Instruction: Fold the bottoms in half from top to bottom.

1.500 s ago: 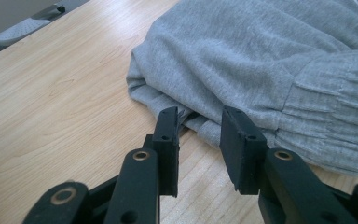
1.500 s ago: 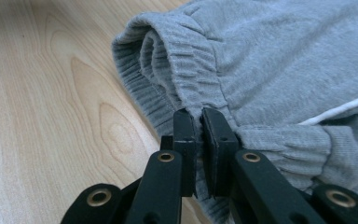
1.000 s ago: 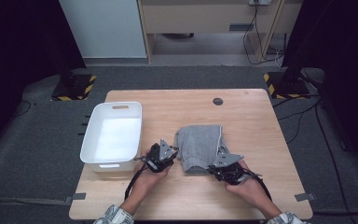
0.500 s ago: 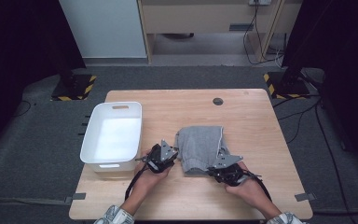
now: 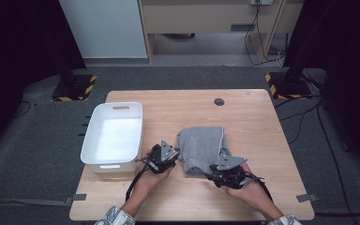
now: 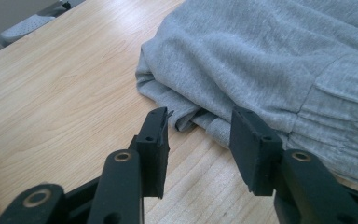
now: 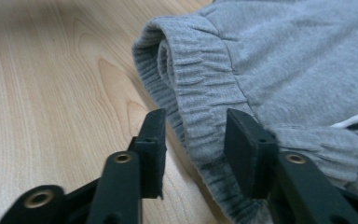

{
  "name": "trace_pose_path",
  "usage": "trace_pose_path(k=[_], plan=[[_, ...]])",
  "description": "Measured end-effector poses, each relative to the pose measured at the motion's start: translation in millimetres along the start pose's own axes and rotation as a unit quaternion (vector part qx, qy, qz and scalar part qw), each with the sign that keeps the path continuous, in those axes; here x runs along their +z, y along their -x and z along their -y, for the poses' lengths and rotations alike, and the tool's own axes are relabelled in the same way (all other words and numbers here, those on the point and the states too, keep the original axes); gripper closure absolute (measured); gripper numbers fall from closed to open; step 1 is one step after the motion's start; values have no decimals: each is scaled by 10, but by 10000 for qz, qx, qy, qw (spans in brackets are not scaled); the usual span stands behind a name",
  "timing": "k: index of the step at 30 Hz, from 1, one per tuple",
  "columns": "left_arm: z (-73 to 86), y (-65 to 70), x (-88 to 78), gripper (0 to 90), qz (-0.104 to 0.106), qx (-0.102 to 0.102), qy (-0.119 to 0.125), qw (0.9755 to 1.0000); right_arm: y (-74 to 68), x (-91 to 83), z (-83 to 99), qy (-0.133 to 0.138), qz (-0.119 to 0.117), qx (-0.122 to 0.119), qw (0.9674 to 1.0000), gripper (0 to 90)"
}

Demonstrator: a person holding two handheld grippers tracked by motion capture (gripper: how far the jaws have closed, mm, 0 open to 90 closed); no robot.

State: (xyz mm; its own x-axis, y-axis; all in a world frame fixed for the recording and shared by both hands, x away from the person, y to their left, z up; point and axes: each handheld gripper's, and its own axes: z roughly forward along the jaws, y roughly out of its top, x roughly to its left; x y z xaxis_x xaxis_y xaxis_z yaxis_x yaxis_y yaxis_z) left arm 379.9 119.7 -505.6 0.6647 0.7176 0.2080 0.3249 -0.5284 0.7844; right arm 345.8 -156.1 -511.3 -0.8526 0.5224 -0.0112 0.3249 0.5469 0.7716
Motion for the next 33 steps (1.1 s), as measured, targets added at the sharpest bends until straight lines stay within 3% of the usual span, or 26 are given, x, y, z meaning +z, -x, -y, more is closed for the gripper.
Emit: trace_pose_path(k=[10,23,33], plan=[[-12,0,-14,528,11,-80,56,10000,9,-157,-77,270,213,24,9994,437],[-31,2,-30,474,89,-219,175,9996,102,-264,-100,417,396,193,9982,356],[-34,15,-25,455,120,-203,166,9996,132,-268,-98,420,472,272,9976,339]])
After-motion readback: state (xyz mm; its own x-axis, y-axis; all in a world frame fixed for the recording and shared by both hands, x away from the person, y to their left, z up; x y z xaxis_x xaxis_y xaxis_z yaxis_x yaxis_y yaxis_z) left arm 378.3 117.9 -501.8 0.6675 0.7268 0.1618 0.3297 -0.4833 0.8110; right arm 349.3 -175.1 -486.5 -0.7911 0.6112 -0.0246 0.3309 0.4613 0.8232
